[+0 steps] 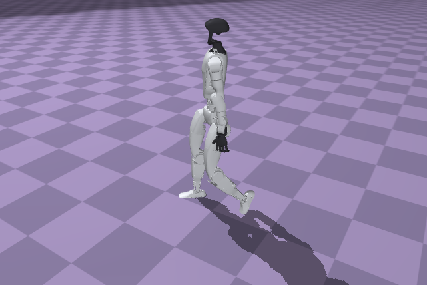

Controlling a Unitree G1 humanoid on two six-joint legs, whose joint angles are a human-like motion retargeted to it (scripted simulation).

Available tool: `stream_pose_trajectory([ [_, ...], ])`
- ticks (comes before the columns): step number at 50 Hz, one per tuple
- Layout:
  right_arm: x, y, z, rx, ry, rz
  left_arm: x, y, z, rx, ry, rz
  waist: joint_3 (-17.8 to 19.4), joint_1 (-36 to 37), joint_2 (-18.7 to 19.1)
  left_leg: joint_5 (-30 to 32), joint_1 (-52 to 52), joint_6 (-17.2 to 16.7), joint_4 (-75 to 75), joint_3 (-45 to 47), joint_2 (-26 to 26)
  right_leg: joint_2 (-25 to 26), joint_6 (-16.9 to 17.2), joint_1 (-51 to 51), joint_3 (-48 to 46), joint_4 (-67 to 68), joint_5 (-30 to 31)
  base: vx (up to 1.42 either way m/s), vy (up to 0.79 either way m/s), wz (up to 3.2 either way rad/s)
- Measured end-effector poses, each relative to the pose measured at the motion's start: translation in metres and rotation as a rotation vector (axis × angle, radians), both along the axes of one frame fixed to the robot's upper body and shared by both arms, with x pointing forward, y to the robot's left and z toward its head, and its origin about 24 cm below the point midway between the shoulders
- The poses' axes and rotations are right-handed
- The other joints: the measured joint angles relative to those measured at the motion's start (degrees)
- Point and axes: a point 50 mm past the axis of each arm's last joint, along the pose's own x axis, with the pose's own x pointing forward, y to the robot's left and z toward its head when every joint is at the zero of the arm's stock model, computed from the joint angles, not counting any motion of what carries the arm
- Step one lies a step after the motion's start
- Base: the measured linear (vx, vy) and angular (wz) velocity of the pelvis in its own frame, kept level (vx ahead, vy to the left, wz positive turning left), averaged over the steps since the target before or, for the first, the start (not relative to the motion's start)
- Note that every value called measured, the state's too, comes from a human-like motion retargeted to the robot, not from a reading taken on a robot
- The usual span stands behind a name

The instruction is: Walk run

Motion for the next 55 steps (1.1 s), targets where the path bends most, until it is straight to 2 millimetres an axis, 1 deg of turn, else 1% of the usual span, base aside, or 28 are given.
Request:
stream_pose_trajectory([
  [2, 0.022, -0.007, 0.000, -0.041, -0.061, 0.052, -0.022, -0.006, 0.003, -0.014, 0.069, 0.026, -1.66, 14.67, -4.22, -4.15, -0.06, 1.33, -3.26, 15.26, 0.68, 3.17, -0.87, 2.52, 14.78, -1.43, -2.79, 0.51, -0.34, -4.08],
  [5, 0.052, -0.015, 0.001, -0.072, -0.163, 0.075, -0.055, -0.012, 0.012, -0.038, 0.181, 0.058, -0.54, 16.32, -5.55, -10.37, -5.74, 2.72, -8.12, 14.65, -1.93, 4.73, -1.84, 4.57, 15.30, -1.75, -3.46, 0.64, -0.31, -0.89],
  [7, 0.069, -0.018, 0.003, -0.075, -0.219, 0.083, -0.076, -0.016, 0.018, -0.047, 0.250, 0.094, -0.10, 18.67, -5.81, -13.50, -7.76, 4.31, -15.86, 17.72, -1.05, 6.39, -1.97, 6.69, 17.08, -2.03, -4.81, 0.61, -0.27, -0.61],
  [10, 0.093, -0.024, 0.007, -0.086, -0.286, 0.086, -0.100, -0.023, 0.027, -0.054, 0.324, 0.151, 1.09, 20.04, -5.14, -14.06, -9.75, 6.49, -30.12, 18.63, -1.96, 9.06, -2.51, 9.66, 17.29, -1.92, -6.72, 0.70, -0.24, -0.27],
  [12, 0.103, -0.028, 0.010, -0.100, -0.314, 0.088, -0.110, -0.027, 0.031, -0.059, 0.356, 0.189, 1.72, 20.13, -4.53, -16.18, -10.37, 7.18, -38.85, 21.52, -2.76, 10.64, -2.74, 11.79, 16.74, -2.03, -7.93, 0.61, -0.17, 0.03],
  [15, 0.110, -0.031, 0.012, -0.115, -0.337, 0.083, -0.119, -0.031, 0.035, -0.060, 0.381, 0.229, 1.85, 20.58, -4.63, -21.13, -11.48, 6.26, -49.08, 22.36, -6.81, 11.84, -2.55, 15.04, 16.48, -2.50, -9.29, 0.83, -0.18, 0.07],
  [18, 0.103, -0.029, 0.010, -0.107, -0.322, 0.067, -0.118, -0.031, 0.034, -0.059, 0.384, 0.240, 1.67, 21.59, -5.39, -22.29, -11.16, 7.07, -51.38, 25.65, -7.56, 12.03, -1.24, 17.61, 15.53, -1.52, -9.26, 0.83, -0.14, -0.07],
  [20, 0.092, -0.025, 0.008, -0.092, -0.291, 0.052, -0.113, -0.030, 0.032, -0.059, 0.371, 0.235, 0.89, 23.09, -6.33, -20.95, -10.71, 11.83, -48.33, 27.62, -7.30, 11.56, 0.75, 18.71, 15.79, -0.34, -7.66, 0.98, -0.12, -0.48],
  [21, 0.083, -0.022, 0.006, -0.080, -0.263, 0.044, -0.109, -0.029, 0.030, -0.056, 0.357, 0.230, 0.30, 24.30, -6.76, -19.59, -10.51, 12.28, -47.67, 27.73, -7.41, 11.33, 2.30, 19.30, 16.12, 0.43, -5.90, 0.97, -0.09, -0.67],
  [23, 0.061, -0.013, 0.002, -0.049, -0.199, 0.026, -0.099, -0.025, 0.026, -0.049, 0.325, 0.217, -0.80, 26.37, -7.60, -16.01, -9.63, 12.83, -47.28, 24.65, -8.36, 10.44, 6.11, 20.30, 15.27, 2.59, -0.49, 1.06, -0.07, -0.65],
  [25, 0.035, -0.004, 0.000, -0.018, -0.128, 0.006, -0.087, -0.019, 0.022, -0.038, 0.295, 0.213, -2.15, 27.05, -9.06, -17.67, -9.01, 14.59, -45.53, 21.14, -9.91, 8.34, 11.43, 20.50, 13.84, 6.29, 8.80, 1.02, -0.05, -0.24],
  [26, 0.022, 0.001, -0.001, -0.005, -0.093, -0.009, -0.078, -0.014, 0.019, -0.029, 0.273, 0.217, -2.28, 26.95, -8.85, -18.87, -8.75, 14.68, -44.30, 19.49, -9.76, 8.74, 14.57, 19.85, 14.95, 9.49, 13.98, 0.89, -0.04, 0.16],
  [28, -0.002, 0.009, 0.000, 0.022, -0.022, -0.045, -0.052, -0.002, 0.012, -0.007, 0.209, 0.217, -2.19, 25.30, -6.89, -21.26, -6.87, 14.67, -42.38, 19.53, -7.62, 12.52, 19.72, 16.78, 17.64, 18.12, 21.99, 0.96, -0.07, 0.84],
  [30, -0.020, 0.015, 0.002, 0.058, 0.044, -0.066, -0.018, 0.008, 0.005, 0.022, 0.112, 0.208, -1.60, 23.16, -5.25, -23.59, -2.91, 14.26, -42.37, 19.99, -6.32, 15.83, 21.53, 11.35, 16.66, 31.30, 25.52, 0.93, -0.17, 0.78],
  [32, -0.033, 0.019, 0.003, 0.088, 0.097, -0.059, 0.023, 0.017, -0.001, 0.040, -0.012, 0.189, -1.86, 25.93, -3.14, -25.64, -0.91, 13.78, -42.82, 19.04, -4.53, 17.44, 21.17, 8.67, 19.41, 33.58, 23.76, 0.85, 0.01, -0.45],
  [33, -0.039, 0.019, 0.004, 0.093, 0.119, -0.062, 0.046, 0.019, -0.002, 0.041, -0.078, 0.167, -1.55, 25.88, -2.31, -26.29, 0.19, 13.61, -42.76, 18.48, -4.35, 17.00, 20.26, 6.30, 19.53, 36.60, 19.73, 0.74, 0.07, 0.56],
  [35, -0.049, 0.021, 0.005, 0.089, 0.137, -0.074, 0.092, 0.023, -0.002, 0.039, -0.218, 0.103, -0.90, 21.99, 0.00, -26.60, 2.64, 13.44, -43.69, 14.62, -4.53, 15.38, 18.63, 0.81, 16.13, 40.27, 13.62, 0.60, 0.03, 1.73],
  [37, -0.057, 0.022, 0.007, 0.080, 0.144, -0.076, 0.134, 0.026, 0.004, 0.045, -0.357, 0.034, -0.92, 21.02, 0.75, -27.25, 5.19, 13.02, -45.07, 13.97, -4.76, 12.82, 15.90, -2.86, 15.90, 38.37, 8.76, 0.69, -0.05, 1.27],
  [38, -0.062, 0.023, 0.007, 0.079, 0.152, -0.075, 0.154, 0.027, 0.009, 0.051, -0.424, -0.003, -0.84, 19.87, 1.21, -27.60, 6.36, 12.89, -45.54, 12.84, -5.04, 11.07, 14.61, -4.67, 15.12, 36.35, 6.39, 0.84, -0.11, 1.28],
  [40, -0.069, 0.023, 0.009, 0.082, 0.174, -0.073, 0.190, 0.031, 0.020, 0.065, -0.550, -0.074, -0.65, 17.70, 1.33, -28.32, 8.69, 12.77, -46.42, 11.10, -6.17, 6.43, 13.95, -7.19, 13.25, 29.72, 3.63, 0.67, -0.11, 1.28],
  [42, -0.075, 0.022, 0.010, 0.084, 0.195, -0.075, 0.221, 0.034, 0.033, 0.080, -0.652, -0.139, -0.34, 16.52, 0.42, -29.44, 11.08, 12.79, -46.86, 9.63, -8.10, 2.27, 13.43, -8.47, 12.23, 20.34, 4.43, 0.65, -0.17, 1.00],
  [44, -0.076, 0.021, 0.011, 0.088, 0.204, -0.087, 0.244, 0.037, 0.046, 0.093, -0.729, -0.197, 0.32, 15.34, -0.68, -30.75, 13.75, 12.74, -46.96, 7.73, -9.97, -0.91, 12.18, -9.91, 12.56, 11.74, 3.64, 0.79, -0.26, 0.95],
  [45, -0.077, 0.021, 0.011, 0.089, 0.207, -0.095, 0.253, 0.038, 0.052, 0.098, -0.759, -0.223, 0.71, 14.92, -1.06, -31.39, 15.14, 12.63, -46.97, 6.86, -10.58, -1.83, 11.29, -10.73, 13.28, 7.81, 2.41, 0.58, -0.18, 0.80],
  [47, -0.075, 0.020, 0.011, 0.087, 0.203, -0.111, 0.263, 0.038, 0.058, 0.104, -0.791, -0.259, 1.49, 14.62, -0.69, -32.44, 17.78, 11.88, -47.13, 5.32, -10.24, -0.39, 10.23, -12.36, 18.45, 0.38, 0.10, 0.61, -0.20, 0.62],
  [50, -0.072, 0.017, 0.010, 0.077, 0.189, -0.123, 0.261, 0.037, 0.056, 0.102, -0.782, -0.287, 1.86, 15.11, 0.28, -33.80, 20.47, 10.64, -46.34, 4.14, -9.27, 1.15, 13.37, -13.17, 23.90, -7.44, -2.13, 0.81, -0.33, 0.33],
  [52, -0.067, 0.014, 0.009, 0.067, 0.179, -0.121, 0.248, 0.035, 0.048, 0.094, -0.732, -0.283, 1.65, 15.54, -0.02, -33.54, 21.73, 9.87, -45.19, 4.18, -9.84, 1.45, 13.45, -13.41, 23.17, -4.59, -2.43, 0.76, -0.36, 0.21],
  [53, -0.064, 0.012, 0.008, 0.061, 0.172, -0.118, 0.237, 0.034, 0.042, 0.087, -0.694, -0.276, 1.27, 15.63, -0.19, -32.72, 22.06, 9.15, -44.54, 4.20, -9.98, 2.03, 11.67, -13.69, 24.08, -2.44, -2.53, 0.81, -0.38, 0.44],
  [55, -0.059, 0.009, 0.007, 0.043, 0.152, -0.123, 0.208, 0.029, 0.027, 0.065, -0.591, -0.260, 0.44, 14.33, -0.39, -29.41, 22.78, 6.94, -42.54, 2.73, -10.05, 0.46, 12.29, -13.28, 17.68, -0.02, 0.86, 0.82, -0.38, 0.99],
])
